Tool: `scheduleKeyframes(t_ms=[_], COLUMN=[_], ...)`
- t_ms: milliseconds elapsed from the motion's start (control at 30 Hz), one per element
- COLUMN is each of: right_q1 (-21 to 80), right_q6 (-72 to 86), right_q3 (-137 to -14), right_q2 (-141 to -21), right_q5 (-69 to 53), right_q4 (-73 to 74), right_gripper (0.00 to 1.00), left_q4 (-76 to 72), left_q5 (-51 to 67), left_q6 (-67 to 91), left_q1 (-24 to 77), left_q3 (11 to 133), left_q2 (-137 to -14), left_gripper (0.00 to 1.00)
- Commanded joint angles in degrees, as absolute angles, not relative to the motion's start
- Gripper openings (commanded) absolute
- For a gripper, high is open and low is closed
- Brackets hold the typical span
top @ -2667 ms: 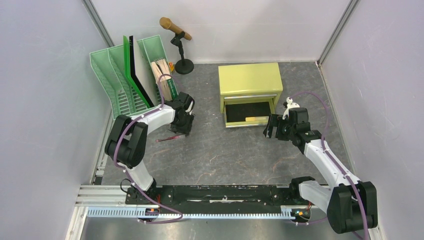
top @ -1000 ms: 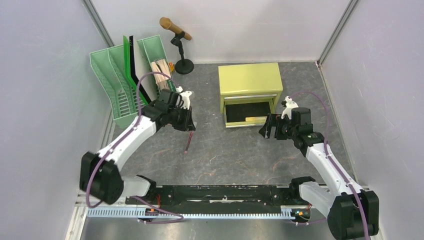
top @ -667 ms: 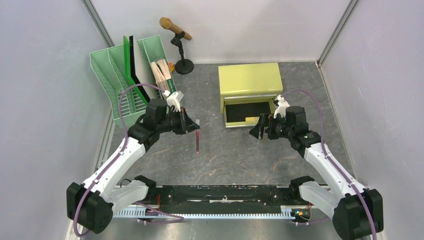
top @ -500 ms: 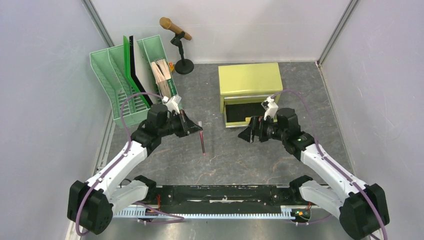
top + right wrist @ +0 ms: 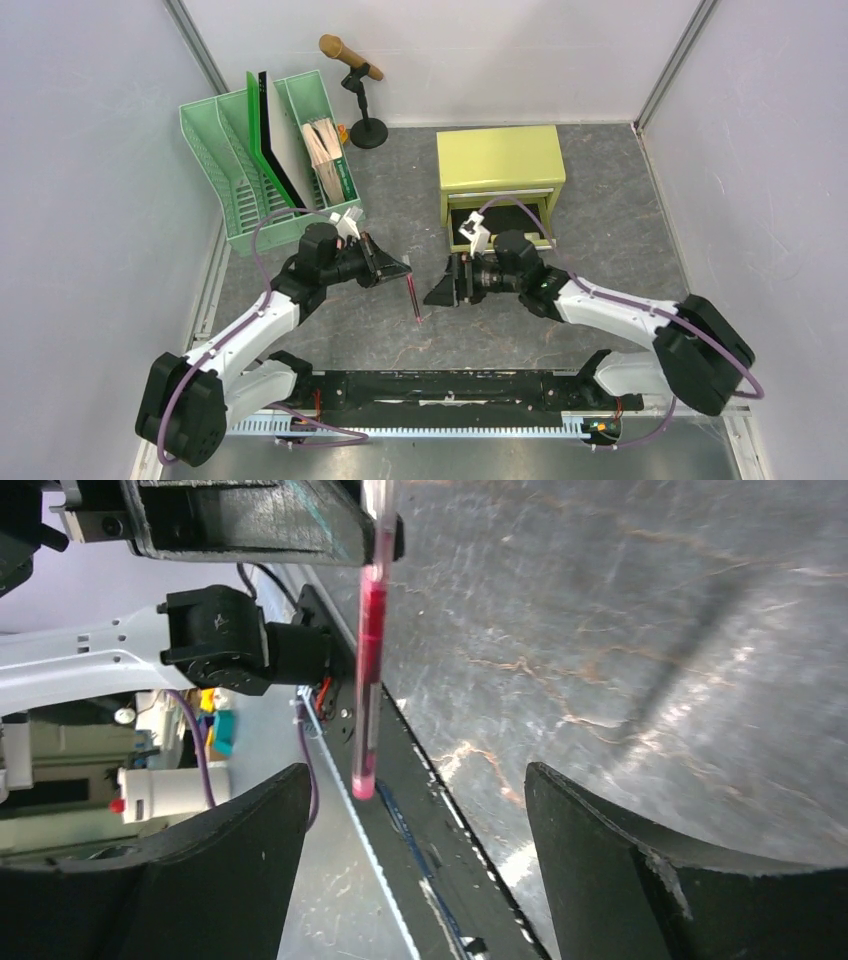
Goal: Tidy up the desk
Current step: Pick up the stationery from the center of the board, then place the stationery in the drawer.
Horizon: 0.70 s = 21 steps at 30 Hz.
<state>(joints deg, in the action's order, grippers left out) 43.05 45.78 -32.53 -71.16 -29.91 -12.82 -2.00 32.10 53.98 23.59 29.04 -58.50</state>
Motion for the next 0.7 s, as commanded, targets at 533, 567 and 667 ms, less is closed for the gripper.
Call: scheduleKeyframes(t_ms=[533,567,667], right_q1=[50.15,50.15,50.1], right_q6=[52.9,52.58,52.07], right_q3=[-42.74,-42.96,-43.24], right_q2=[-87.12,-87.21,-87.21], right_q5=[-33.05,-32.88,-32.36], right_q4=[-23.63,-23.27,-22.68], right_gripper=[0.44,0.38,0.22], left_q4=[-9.23,-9.38,-9.4], left_q5=[37.88,38.0,38.23], left_q6=[58.27,58.12,57.84], left_q1=[23.65,23.66,23.65], left_q3=[23.95,23.99,23.91], left_q2=[-57.29,-57.15,-56.95], left_gripper=[0.07,0.08,0.16])
